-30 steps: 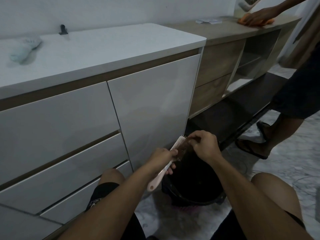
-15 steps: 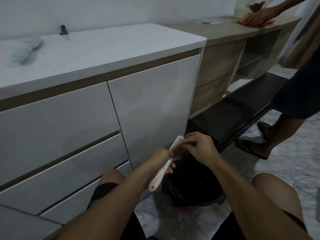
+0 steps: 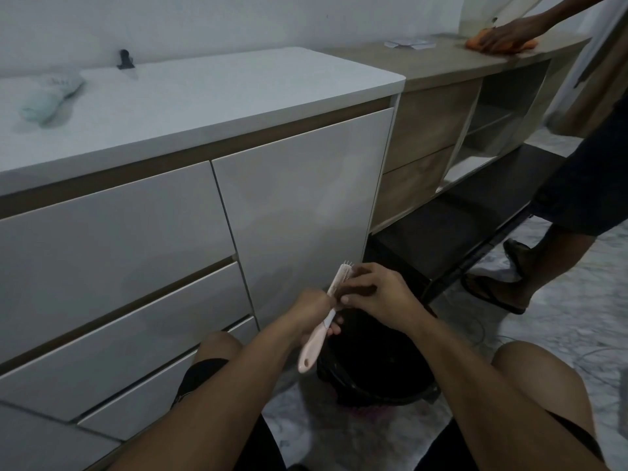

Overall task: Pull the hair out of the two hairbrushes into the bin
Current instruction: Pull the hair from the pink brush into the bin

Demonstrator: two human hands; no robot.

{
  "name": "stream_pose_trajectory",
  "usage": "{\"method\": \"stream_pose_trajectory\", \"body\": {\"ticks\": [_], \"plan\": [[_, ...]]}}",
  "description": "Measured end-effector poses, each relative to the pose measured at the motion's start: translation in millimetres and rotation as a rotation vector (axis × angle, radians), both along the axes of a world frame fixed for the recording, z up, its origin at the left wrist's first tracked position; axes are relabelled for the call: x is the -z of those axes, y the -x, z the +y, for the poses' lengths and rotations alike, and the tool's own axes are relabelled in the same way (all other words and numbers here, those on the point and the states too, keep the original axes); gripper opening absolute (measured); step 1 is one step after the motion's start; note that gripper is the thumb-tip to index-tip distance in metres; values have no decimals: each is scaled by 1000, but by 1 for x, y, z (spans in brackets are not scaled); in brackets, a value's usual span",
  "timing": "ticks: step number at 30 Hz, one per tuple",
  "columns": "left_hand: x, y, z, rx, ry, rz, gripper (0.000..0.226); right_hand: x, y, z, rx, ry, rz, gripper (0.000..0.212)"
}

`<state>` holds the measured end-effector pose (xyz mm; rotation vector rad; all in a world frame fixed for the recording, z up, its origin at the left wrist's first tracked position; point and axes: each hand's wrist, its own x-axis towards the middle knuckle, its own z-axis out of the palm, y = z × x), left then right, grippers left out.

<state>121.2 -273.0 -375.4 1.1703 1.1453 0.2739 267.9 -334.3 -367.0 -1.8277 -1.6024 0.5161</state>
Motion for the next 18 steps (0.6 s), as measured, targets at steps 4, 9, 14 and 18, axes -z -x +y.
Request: {"method": "stream_pose_trajectory", "body": {"ticks": [4,9,14,18], "plan": [[2,1,-2,-3,-8,24,18,-1,0,3,123,-114,-44,12],[3,7,-3,-16,27,-4,17,-7,-11,3,281,-46,59,9],[-1,5,-5,-20,28,-13,18,-2,-6,1,116,55,164,33],[-3,2,-4,-15,54,-10,15,-4,-1,-1,41,7,10,23]]}}
